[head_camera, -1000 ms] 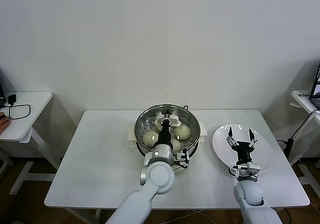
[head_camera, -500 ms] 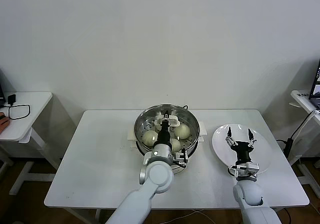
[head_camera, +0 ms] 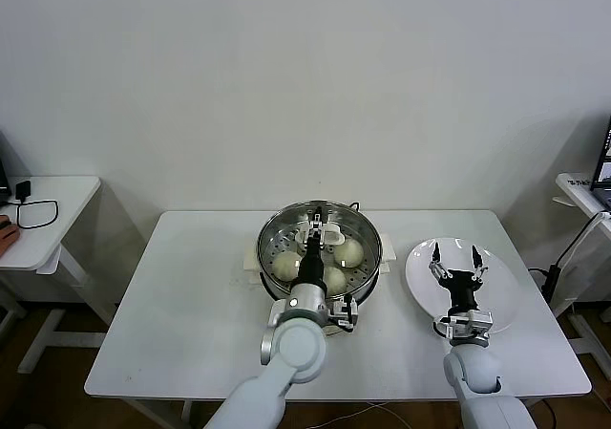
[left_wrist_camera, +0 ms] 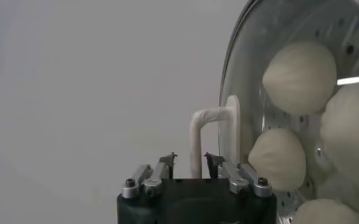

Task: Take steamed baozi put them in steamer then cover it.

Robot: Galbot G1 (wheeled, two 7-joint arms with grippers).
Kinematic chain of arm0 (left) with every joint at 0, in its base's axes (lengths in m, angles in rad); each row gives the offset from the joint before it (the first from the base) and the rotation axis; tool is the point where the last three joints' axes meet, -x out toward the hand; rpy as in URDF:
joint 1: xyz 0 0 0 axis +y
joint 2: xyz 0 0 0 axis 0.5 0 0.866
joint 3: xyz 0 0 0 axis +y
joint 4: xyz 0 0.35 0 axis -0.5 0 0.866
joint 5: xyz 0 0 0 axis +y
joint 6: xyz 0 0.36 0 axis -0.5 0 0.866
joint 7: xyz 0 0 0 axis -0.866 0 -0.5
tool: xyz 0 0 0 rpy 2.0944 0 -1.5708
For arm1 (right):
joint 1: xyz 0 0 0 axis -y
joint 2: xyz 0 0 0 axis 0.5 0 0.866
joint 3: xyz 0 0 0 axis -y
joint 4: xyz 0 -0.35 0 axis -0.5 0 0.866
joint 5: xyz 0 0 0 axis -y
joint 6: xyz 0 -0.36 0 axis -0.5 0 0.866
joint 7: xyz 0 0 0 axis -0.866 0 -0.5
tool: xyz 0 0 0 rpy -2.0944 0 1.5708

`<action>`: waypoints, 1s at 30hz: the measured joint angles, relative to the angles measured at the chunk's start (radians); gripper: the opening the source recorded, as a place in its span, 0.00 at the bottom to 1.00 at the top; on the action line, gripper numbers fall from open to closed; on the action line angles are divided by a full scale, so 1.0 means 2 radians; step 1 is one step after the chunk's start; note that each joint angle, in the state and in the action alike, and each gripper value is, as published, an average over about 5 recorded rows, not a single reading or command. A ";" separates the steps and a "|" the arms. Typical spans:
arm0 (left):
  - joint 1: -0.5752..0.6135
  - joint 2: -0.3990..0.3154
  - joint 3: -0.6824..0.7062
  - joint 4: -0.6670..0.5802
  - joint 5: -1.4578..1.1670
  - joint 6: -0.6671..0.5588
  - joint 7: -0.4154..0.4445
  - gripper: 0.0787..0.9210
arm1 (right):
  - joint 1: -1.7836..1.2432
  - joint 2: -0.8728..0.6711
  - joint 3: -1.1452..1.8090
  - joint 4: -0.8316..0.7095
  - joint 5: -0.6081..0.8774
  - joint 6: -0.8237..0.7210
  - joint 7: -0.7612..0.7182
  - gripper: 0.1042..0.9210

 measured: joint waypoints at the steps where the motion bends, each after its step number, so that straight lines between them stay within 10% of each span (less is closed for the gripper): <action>1: 0.004 0.003 0.002 -0.007 -0.003 0.001 0.000 0.72 | 0.001 0.000 0.000 0.000 0.000 0.000 0.000 0.88; 18: 0.079 0.094 -0.074 -0.172 -0.231 -0.023 -0.085 0.88 | -0.015 -0.013 -0.017 0.024 0.019 -0.024 -0.002 0.88; 30: 0.118 0.118 -0.240 -0.099 -0.590 -0.189 -0.168 0.88 | -0.044 -0.012 -0.021 0.045 0.042 -0.047 -0.024 0.88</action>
